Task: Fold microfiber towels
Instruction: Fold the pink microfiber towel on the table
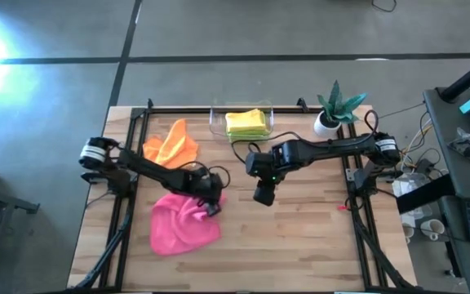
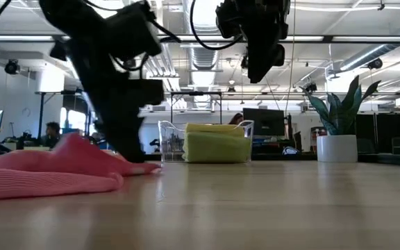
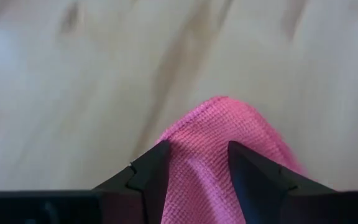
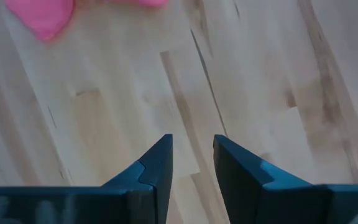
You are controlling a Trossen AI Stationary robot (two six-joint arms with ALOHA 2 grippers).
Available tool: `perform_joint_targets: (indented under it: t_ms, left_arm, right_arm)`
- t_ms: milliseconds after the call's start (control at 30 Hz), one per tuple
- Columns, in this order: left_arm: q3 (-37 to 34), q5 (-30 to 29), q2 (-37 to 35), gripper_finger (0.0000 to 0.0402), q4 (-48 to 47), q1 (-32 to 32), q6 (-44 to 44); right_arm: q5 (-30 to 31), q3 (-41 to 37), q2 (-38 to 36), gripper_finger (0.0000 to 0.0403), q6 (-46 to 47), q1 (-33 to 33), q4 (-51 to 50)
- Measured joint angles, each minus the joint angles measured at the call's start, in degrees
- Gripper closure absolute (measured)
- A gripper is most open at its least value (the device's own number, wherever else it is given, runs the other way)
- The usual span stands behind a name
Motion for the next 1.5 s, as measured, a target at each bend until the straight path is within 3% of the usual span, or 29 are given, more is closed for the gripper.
perform_joint_targets:
  t_ms: [167, 567, 733, 900, 1067, 1200, 1500]
  left_arm:
    - [2.7, -0.9, 5.8, 0.0253, 7.1, 3.4, 0.1]
    - [15.7, -0.6, 17.2, 0.0253, 14.0, 6.9, 1.8]
    - [21.6, 0.0, 18.1, 0.0253, 9.7, 7.7, 6.5]
    - [26.1, -0.2, 12.8, 0.0253, -2.3, 7.8, 11.5]
    - [24.2, -1.2, 5.7, 0.0253, -15.2, 6.3, 15.0]
    - [19.2, -3.3, -1.3, 0.0253, -20.2, 3.8, 18.5]
    - [1.5, -3.7, -14.6, 0.0253, -16.2, -4.0, 24.6]
  right_arm:
    - [0.0, 0.0, -0.3, 0.0296, -2.4, 0.0, -0.1]
    - [0.0, 0.0, -1.6, 0.0296, -3.5, 0.0, -1.5]
    - [0.0, 0.0, -2.7, 0.0296, -4.1, 0.0, -2.8]
    - [1.5, -0.3, -5.2, 0.0296, -3.5, 0.1, -2.6]
    - [4.8, -2.8, -8.0, 0.0296, -0.9, 0.9, -2.4]
    - [5.8, -6.8, -10.6, 0.0296, 1.5, 1.4, -1.1]
    - [6.0, -15.2, -13.7, 0.0296, 7.3, 1.6, 5.6]
